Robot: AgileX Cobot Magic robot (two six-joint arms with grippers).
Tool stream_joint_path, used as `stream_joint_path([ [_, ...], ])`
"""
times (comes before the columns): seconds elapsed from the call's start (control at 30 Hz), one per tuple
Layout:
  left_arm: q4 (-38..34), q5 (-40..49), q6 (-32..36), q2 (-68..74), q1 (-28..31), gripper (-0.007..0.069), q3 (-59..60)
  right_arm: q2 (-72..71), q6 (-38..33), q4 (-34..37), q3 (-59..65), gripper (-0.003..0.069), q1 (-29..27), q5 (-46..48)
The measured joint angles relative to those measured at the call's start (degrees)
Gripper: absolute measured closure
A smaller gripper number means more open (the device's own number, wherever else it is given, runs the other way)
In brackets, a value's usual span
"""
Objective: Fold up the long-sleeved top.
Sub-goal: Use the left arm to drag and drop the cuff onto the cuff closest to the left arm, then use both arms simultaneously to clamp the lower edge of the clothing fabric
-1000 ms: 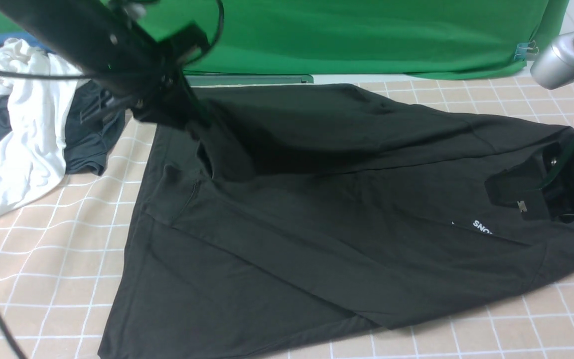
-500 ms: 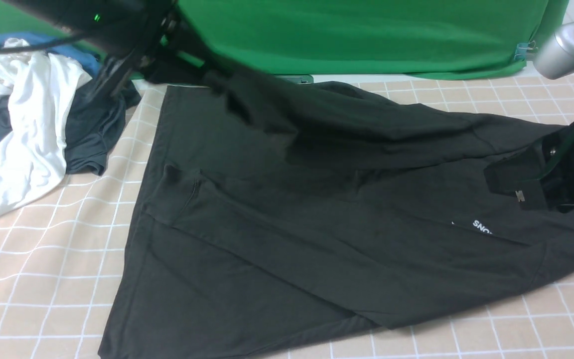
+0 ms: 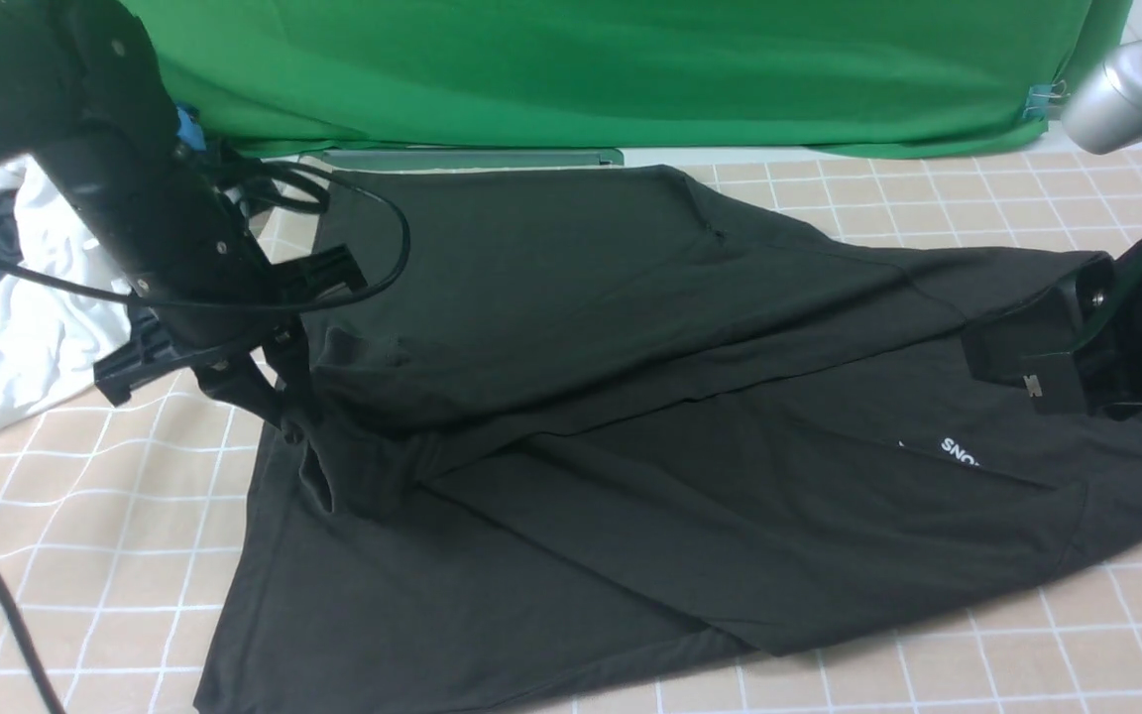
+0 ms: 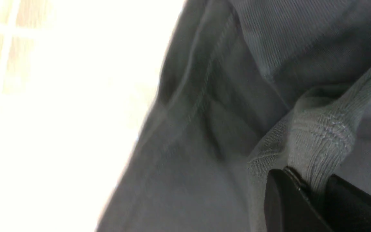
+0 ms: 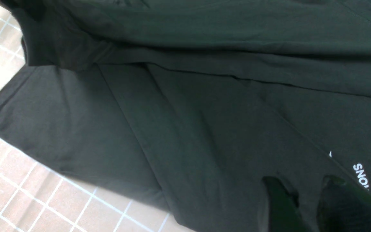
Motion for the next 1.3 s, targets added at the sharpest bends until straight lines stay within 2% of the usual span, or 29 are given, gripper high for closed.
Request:
stream_joint_path([
  [0.27, 7.43, -1.99, 0.62, 0.91, 0.0, 0.0584, 0.0, 0.0, 0.0, 0.0, 0.0, 0.0442, 0.0, 0.0],
  [0.37, 9.9, -2.53, 0.67, 0.91, 0.0, 0.0548, 0.0, 0.0, 0.0, 0.0, 0.0, 0.044, 0.0, 0.0],
  [0.47, 9.98, -2.65, 1.58, 0.91, 0.0, 0.0477, 0.0, 0.0, 0.0, 0.0, 0.0, 0.0435, 0.0, 0.0],
  [0.6, 10.99, -0.23, 2.4, 0.95, 0.0, 0.0292, -1.67, 0.0, 0.0, 0.0, 0.0, 0.0428, 0.0, 1.1],
  [0.7, 15.68, 1.62, 2.4, 0.6, 0.0, 0.0138, -6.53, 0.0, 0.0, -0.12, 0.0, 0.0425, 0.0, 1.88],
  [0.77, 17.37, 1.7, 2.45, -0.42, 0.0, 0.0062, -9.64, 0.0, 0.0, -0.17, 0.0, 0.0425, 0.0, 2.2],
  [0.9, 17.29, 1.58, 2.69, -4.15, 0.0, 0.0002, -12.86, 0.0, 0.0, -0.23, 0.0, 0.0424, 0.0, 3.25],
  [1.0, 14.0, 1.88, 2.91, -7.04, 0.0, 0.0014, -13.02, 0.13, 0.0, -0.23, 0.0, 0.0424, 0.0, 3.44],
  [1.13, 3.58, 2.01, 5.43, -8.39, -0.07, 0.0103, -11.61, 0.69, 0.0, -0.23, 0.0, 0.0433, 0.0, 3.44],
  [1.2, -1.77, 1.95, 8.67, -7.09, -1.13, 0.0223, -9.85, 1.04, 0.0, -0.23, 0.0, 0.0447, 0.0, 3.44],
  [1.23, -2.64, 1.9, 9.99, -6.3, -1.81, 0.0273, -9.52, 1.21, 0.0, -0.25, 0.0, 0.045, 0.0, 3.44],
  [1.27, -3.28, 1.9, 12.2, -4.65, -2.72, 0.0365, -9.47, 1.54, 0.0, -0.3, 0.0, 0.0452, 0.0, 3.59],
  [1.3, -3.73, 1.62, 14.2, -3.66, -3.37, 0.0419, -9.47, 1.72, 0.0, -0.3, 0.0, 0.0453, 0.0, 3.83],
])
